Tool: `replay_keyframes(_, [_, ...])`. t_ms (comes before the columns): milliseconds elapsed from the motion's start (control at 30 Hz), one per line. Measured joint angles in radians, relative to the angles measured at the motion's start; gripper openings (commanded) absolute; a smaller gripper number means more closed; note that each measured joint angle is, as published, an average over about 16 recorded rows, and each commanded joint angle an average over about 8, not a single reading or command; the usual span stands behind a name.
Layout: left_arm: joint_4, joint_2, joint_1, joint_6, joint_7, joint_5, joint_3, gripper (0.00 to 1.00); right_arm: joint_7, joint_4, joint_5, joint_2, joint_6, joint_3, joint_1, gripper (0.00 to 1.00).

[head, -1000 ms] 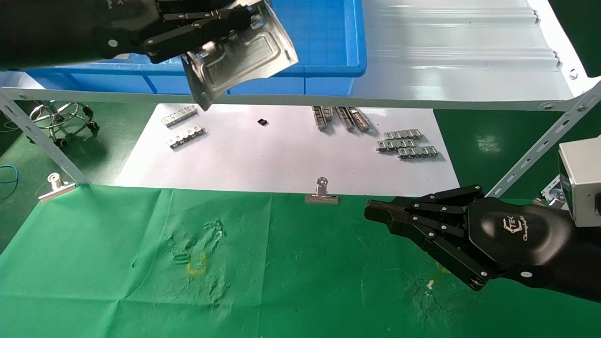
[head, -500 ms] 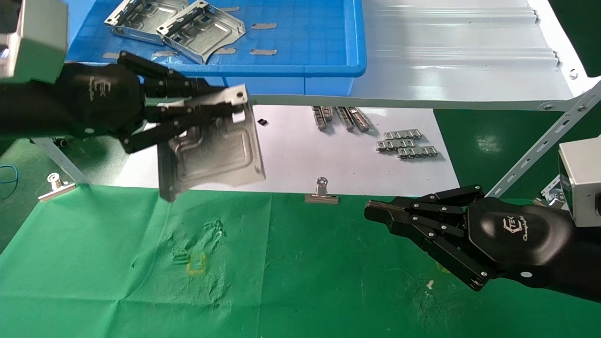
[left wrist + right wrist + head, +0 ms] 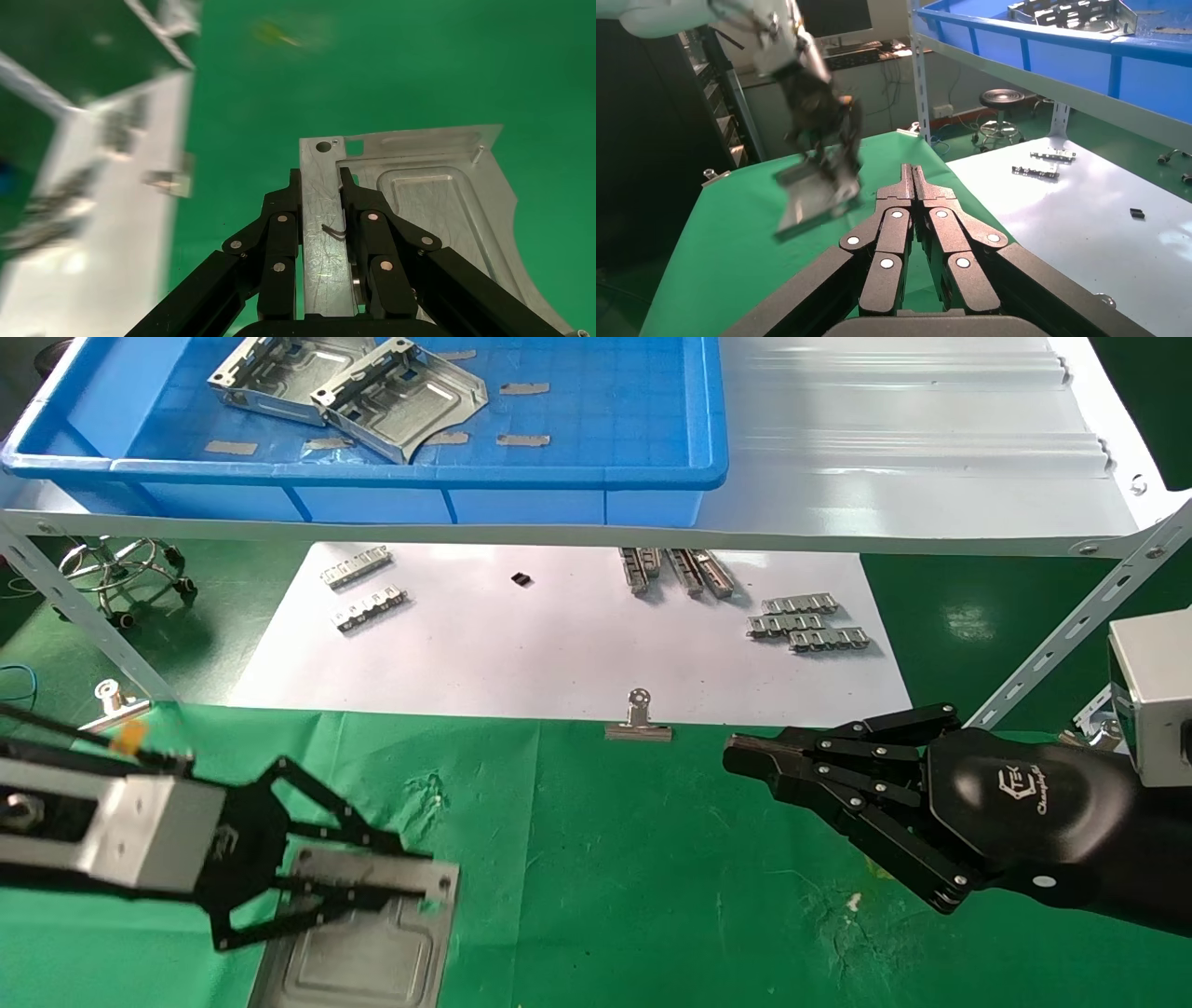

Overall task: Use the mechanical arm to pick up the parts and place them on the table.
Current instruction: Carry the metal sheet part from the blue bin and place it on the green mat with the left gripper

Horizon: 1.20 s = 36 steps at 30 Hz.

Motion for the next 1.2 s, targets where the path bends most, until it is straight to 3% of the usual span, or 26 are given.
replay_keyframes(300, [0.140,0.055,0.036,-0.048,0.141,0.056,0.085,0.00,0.000,0.000,0.000,0.000,0.000,0.000,0.000,0.00])
replay_keyframes(933, [0.456,0.209,0.045,-0.148,0.365,0.079,0.082,0.02,0.000,0.000,0.000,0.000,0.000,0.000,0.000,0.00])
replay_keyframes(1000, [0.476,0.219,0.044,-0.154,0.381,0.080,0.081,0.11,0.000,0.000,0.000,0.000,0.000,0.000,0.000,0.00])
replay_keyframes(1033, [0.485,0.223,0.043,-0.156,0.389,0.080,0.081,0.20,0.000,0.000,0.000,0.000,0.000,0.000,0.000,0.00])
replay_keyframes(1200, [0.524,0.240,0.042,-0.164,0.431,0.083,0.080,0.81,0.000,0.000,0.000,0.000,0.000,0.000,0.000,0.00])
